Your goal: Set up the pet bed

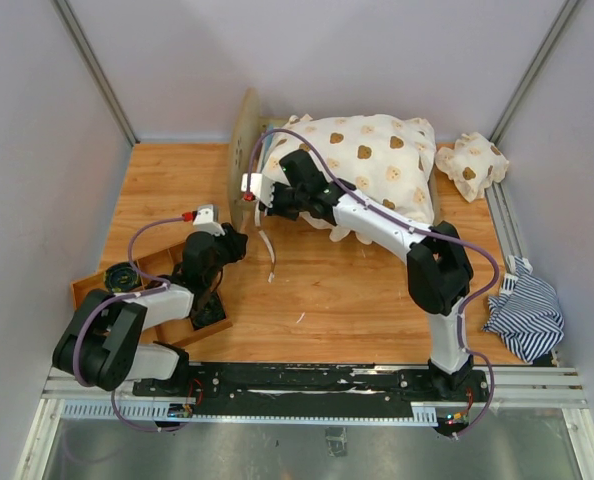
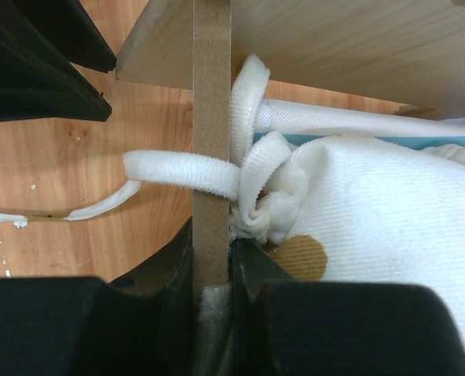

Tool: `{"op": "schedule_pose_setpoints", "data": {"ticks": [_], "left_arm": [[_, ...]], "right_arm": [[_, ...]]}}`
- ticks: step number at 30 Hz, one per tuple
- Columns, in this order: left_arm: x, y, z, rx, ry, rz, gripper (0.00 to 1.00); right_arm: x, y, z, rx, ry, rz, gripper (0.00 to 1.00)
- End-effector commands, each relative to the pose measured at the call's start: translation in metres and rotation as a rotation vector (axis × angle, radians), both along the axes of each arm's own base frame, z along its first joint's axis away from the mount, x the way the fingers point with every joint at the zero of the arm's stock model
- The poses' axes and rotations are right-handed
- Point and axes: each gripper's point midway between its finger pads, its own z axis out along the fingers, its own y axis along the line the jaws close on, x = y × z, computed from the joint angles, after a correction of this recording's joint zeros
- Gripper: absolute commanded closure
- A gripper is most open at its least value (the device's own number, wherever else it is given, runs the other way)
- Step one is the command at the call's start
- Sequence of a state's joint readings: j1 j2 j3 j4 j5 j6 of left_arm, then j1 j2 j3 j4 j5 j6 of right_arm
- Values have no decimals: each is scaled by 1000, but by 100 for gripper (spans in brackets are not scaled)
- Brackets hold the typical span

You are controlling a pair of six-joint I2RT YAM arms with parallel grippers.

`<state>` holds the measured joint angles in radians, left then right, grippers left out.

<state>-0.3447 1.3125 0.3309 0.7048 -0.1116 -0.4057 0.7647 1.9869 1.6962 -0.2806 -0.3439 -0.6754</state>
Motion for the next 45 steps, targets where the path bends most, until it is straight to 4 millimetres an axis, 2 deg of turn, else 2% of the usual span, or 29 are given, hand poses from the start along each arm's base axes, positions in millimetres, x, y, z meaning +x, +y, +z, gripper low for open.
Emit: {"op": "schedule_pose_setpoints", "data": {"ticks": [1,3,7,12,13,16,22,27,29,31,36,39,41,45], "left_arm": [[11,-16,31,-22,-122,-40,59],[6,-18,28,-102,-94,5,59],[3,-21,32,-262,-71,76,50],[5,-16,38,-443,-44,188,51],[5,-14,41,-432,-62,200,51],[7,-7,50,-199,-140,237,50],[2,13,46,245,-167,319,48],[-1,30,58,419,-172,370,48],[-1,30,67,422,-179,368,49],[-2,22,72,343,-164,328,50],[-9,-18,61,13,-72,210,56],[-14,-19,54,-124,-55,243,57],[-11,-18,57,-97,-72,239,59],[0,3,44,113,-71,329,60]], "right_arm": [[-18,30,57,214,114,37,100],[-15,31,62,238,116,20,100],[-10,33,72,288,120,-10,100],[-8,37,83,344,131,-39,100],[-7,37,83,348,131,-43,100],[-3,36,85,349,120,-62,100],[-1,33,88,357,117,-67,100],[6,32,88,370,128,-81,100],[7,30,86,371,142,-79,100],[7,27,87,375,142,-78,100],[9,21,94,399,146,-76,100],[8,20,100,413,140,-69,100],[9,19,101,414,140,-72,100],[9,18,101,418,143,-71,100]]}}
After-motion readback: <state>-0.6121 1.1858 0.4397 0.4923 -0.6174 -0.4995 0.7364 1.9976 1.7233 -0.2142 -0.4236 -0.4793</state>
